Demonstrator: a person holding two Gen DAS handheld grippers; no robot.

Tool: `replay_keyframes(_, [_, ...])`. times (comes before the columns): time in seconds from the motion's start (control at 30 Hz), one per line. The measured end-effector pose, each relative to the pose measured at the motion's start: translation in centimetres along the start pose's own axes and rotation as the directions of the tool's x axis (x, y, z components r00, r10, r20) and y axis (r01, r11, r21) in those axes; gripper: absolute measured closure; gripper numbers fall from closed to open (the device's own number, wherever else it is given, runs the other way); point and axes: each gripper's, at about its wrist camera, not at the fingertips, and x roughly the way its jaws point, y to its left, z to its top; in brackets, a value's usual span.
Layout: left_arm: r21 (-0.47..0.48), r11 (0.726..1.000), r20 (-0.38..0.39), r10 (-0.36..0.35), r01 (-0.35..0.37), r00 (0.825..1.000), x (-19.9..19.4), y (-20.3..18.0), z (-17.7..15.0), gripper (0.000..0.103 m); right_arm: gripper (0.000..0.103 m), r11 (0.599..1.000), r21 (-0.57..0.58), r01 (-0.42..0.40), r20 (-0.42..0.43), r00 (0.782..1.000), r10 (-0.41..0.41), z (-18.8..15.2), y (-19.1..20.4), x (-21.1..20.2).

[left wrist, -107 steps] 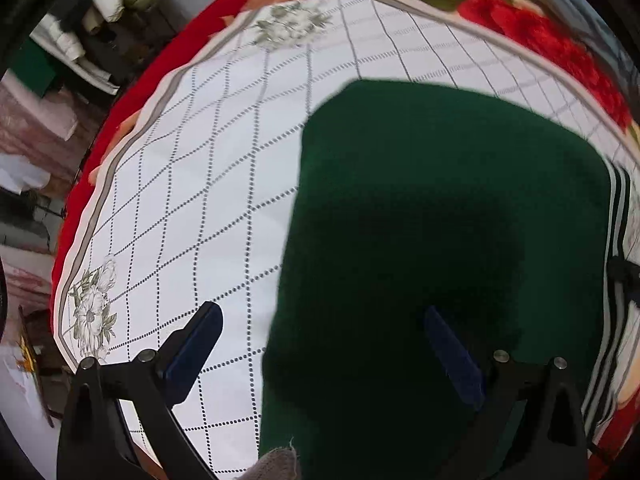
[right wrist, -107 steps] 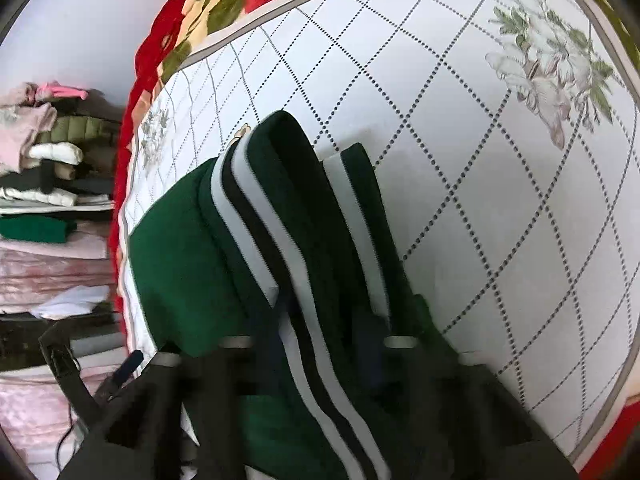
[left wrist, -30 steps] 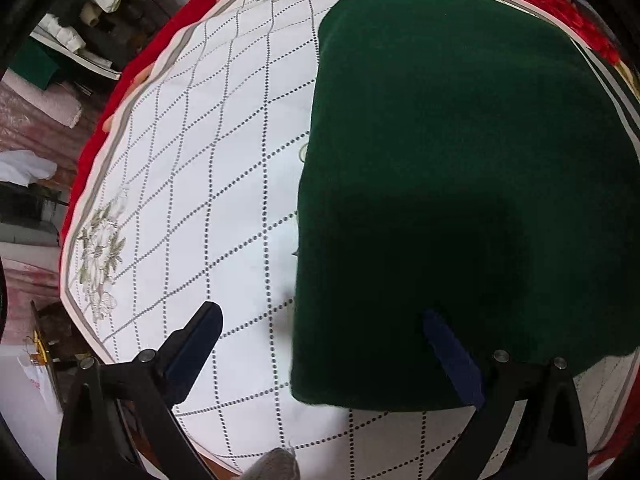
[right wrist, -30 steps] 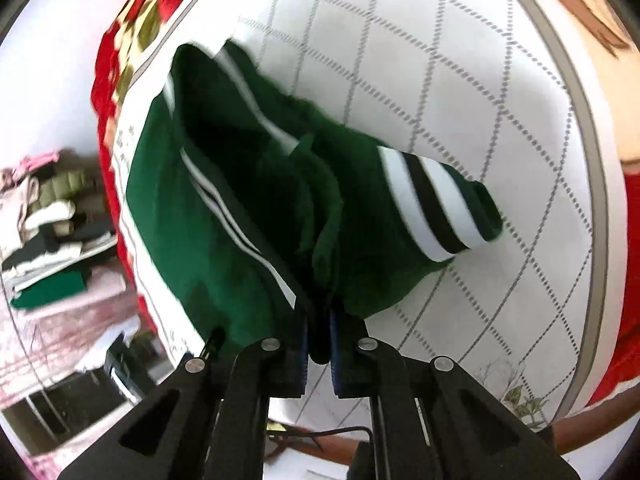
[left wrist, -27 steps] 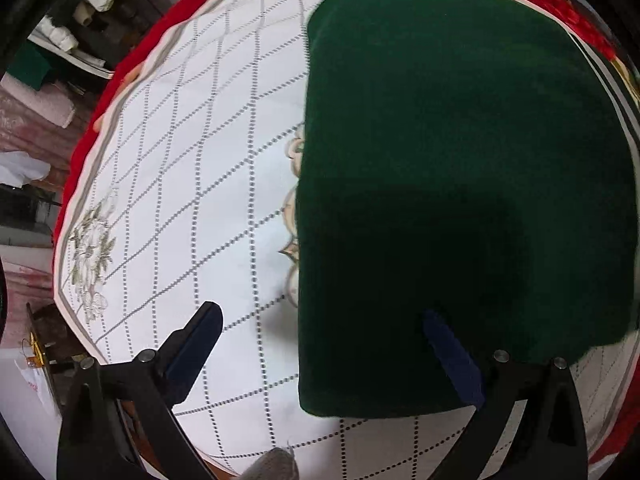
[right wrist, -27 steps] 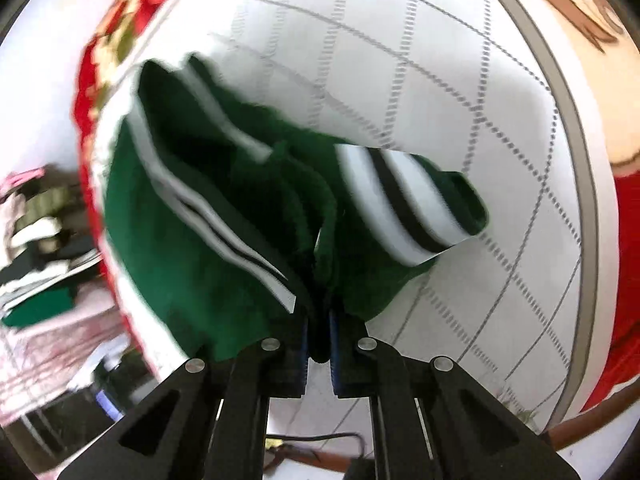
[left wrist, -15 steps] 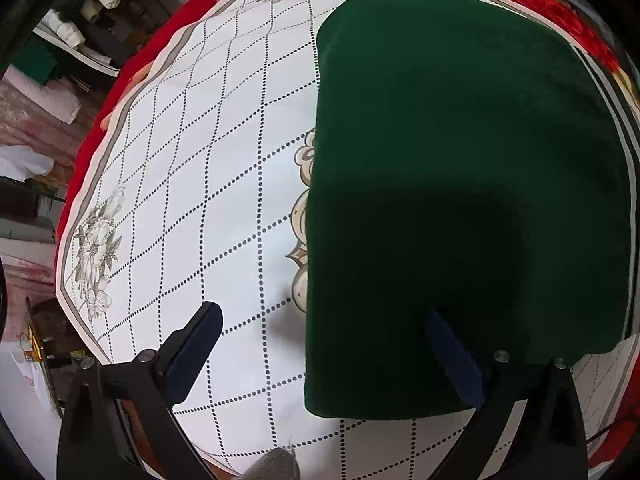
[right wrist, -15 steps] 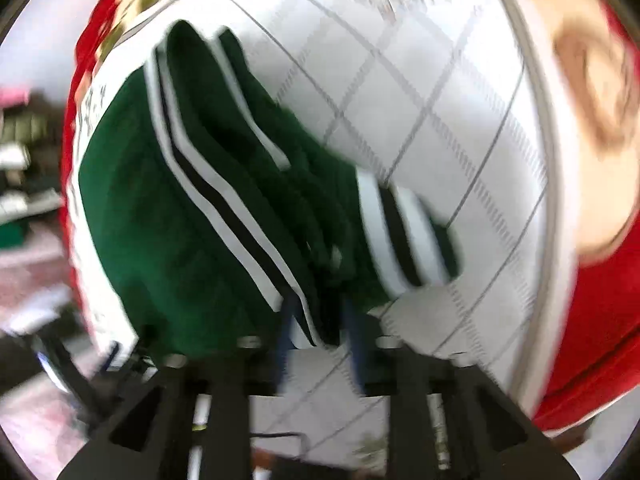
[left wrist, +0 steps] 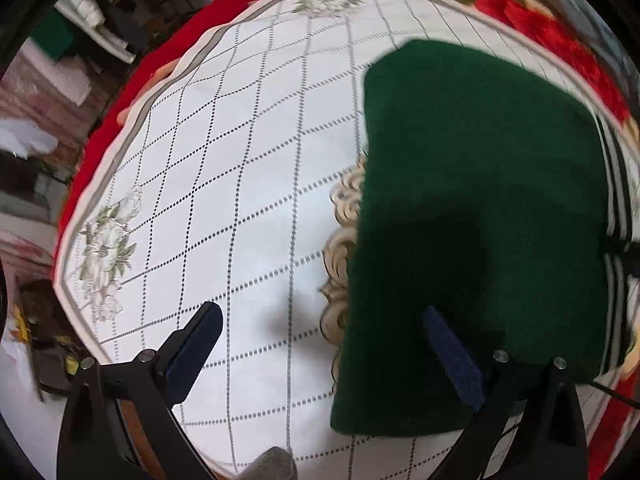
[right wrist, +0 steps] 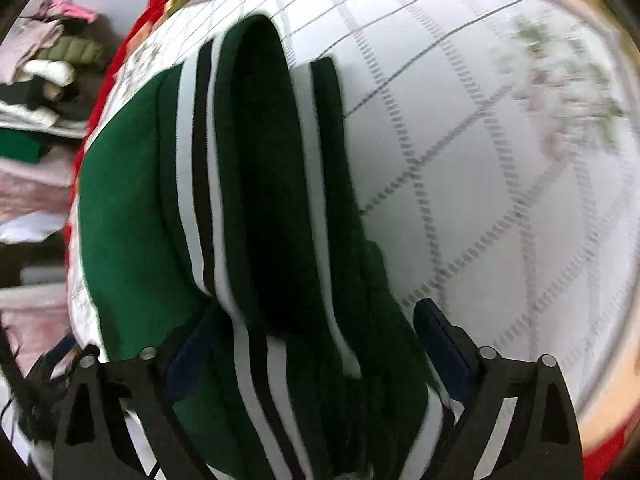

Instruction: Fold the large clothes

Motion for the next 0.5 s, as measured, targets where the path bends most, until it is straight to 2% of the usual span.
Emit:
replay_keyframes(0.07, [-0.032, 0.998, -0.003, -0.055, 0.055, 0.998, 0.8, 1.1, 0.9, 0.000, 0.005, 0.993, 0.022, -0.117, -0.046, 0.992, 0.117, 0.4, -1.5, 1.5])
replay_keyframes(0.17, [-0.067, 0.986, 0.010, -0.155, 0.156, 0.988, 2.3, 2.0, 2.2, 0.000, 0.004, 0.974, 0.040, -0.222, -0.038, 0.974, 0.223, 0.4, -3.2, 2.4])
replay_keyframes(0.23, [-0.072, 0.968, -0.010, -0.243, 0.242, 0.970, 3.8, 2.2, 3.3, 0.001, 0.019, 0.962, 0.068, -0.264, -0.036, 0.963, 0.267, -0.1, -3.7, 2.2])
replay_keyframes(0.33, [-0.053, 0.940, -0.034, -0.338, 0.336, 0.941, 5.0, 2.4, 4.9, 0.001, 0.033, 0.936, 0.152, -0.318, -0.034, 0.945, 0.326, -1.7, -4.2, 2.0])
replay_keyframes(0.43, [-0.002, 0.905, -0.044, -0.425, 0.425, 0.904, 5.2, 2.2, 6.4, 0.001, 0.040, 0.900, 0.227, -0.371, -0.044, 0.920, 0.390, -4.7, -4.6, 1.7])
replay_keyframes(0.5, [0.051, 0.882, -0.062, -0.465, 0.468, 0.883, 5.5, 1.7, 7.4, 0.001, 0.039, 0.899, 0.243, -0.363, -0.045, 0.922, 0.384, -6.4, -4.6, 1.5])
